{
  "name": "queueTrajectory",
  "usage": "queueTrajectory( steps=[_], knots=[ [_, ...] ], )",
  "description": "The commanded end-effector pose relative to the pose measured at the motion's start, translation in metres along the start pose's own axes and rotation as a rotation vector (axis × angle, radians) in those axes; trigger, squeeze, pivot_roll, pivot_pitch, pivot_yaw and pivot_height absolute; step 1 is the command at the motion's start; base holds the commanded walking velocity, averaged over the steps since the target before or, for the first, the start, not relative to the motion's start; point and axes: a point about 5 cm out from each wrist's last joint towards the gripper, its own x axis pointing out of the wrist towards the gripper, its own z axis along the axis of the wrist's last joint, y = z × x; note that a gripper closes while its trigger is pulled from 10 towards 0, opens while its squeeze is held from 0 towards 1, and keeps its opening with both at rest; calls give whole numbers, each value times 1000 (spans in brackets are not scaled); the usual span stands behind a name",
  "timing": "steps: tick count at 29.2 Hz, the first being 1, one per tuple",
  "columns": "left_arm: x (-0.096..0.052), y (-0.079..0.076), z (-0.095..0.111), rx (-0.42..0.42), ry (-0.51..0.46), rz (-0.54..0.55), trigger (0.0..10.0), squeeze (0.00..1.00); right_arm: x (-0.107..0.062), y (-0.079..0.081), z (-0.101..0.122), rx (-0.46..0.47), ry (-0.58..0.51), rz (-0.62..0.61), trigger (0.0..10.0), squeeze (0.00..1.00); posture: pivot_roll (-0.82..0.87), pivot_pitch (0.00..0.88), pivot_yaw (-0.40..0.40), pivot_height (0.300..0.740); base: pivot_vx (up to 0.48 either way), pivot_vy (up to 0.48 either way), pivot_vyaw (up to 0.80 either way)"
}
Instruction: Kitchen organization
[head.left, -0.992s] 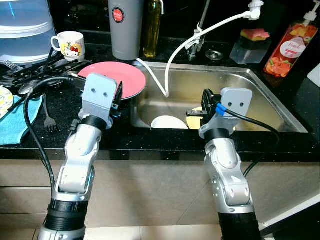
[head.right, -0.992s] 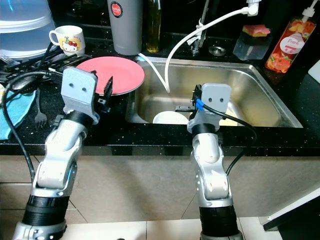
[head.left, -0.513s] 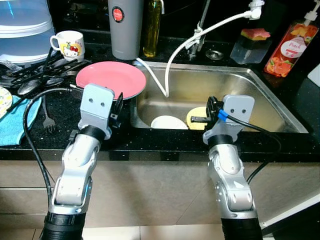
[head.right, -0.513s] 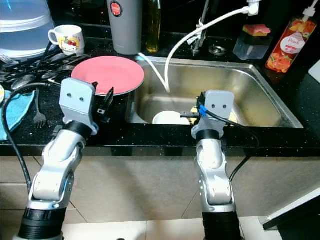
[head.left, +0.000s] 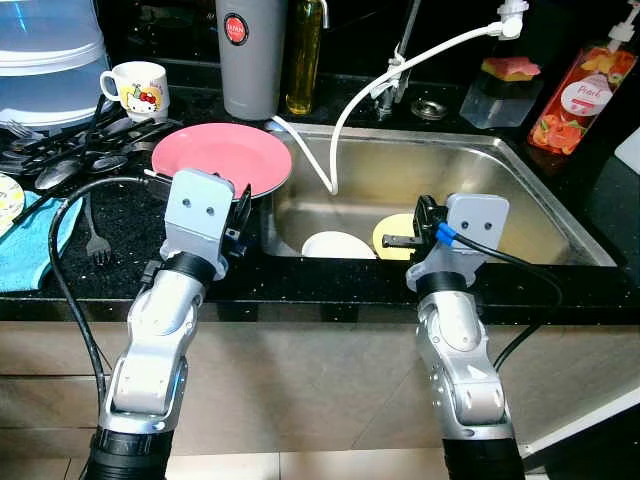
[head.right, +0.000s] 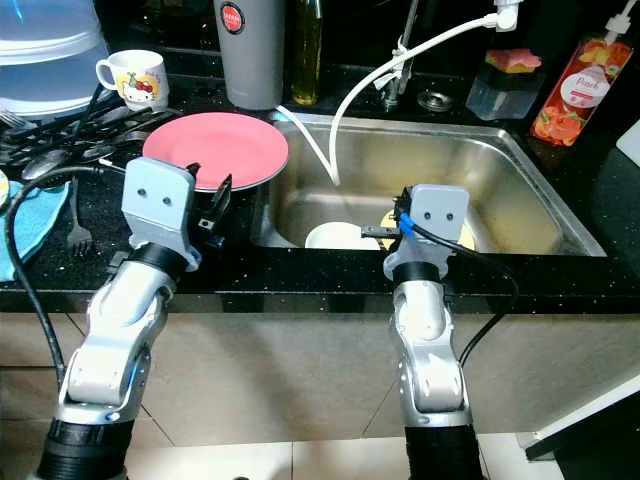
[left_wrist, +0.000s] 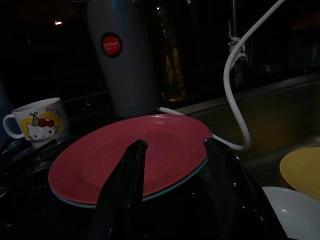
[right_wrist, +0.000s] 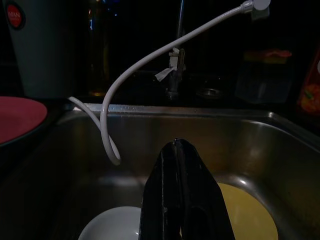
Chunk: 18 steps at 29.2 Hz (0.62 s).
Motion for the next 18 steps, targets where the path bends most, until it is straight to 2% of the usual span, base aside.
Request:
queueTrajectory(
  steps=[1, 18],
  knots=[
    [1, -3, -2, -12, 16, -2, 10000, 0, 1, -2, -1, -10, -2, -3, 10000, 0, 217, 24, -98, 740, 0, 0, 0],
    [5, -4, -2, -15, 28, 7, 10000, 0, 3, -1, 0, -8, -5, -1, 10000, 0, 213, 30, -94, 740, 0, 0, 0]
  ],
)
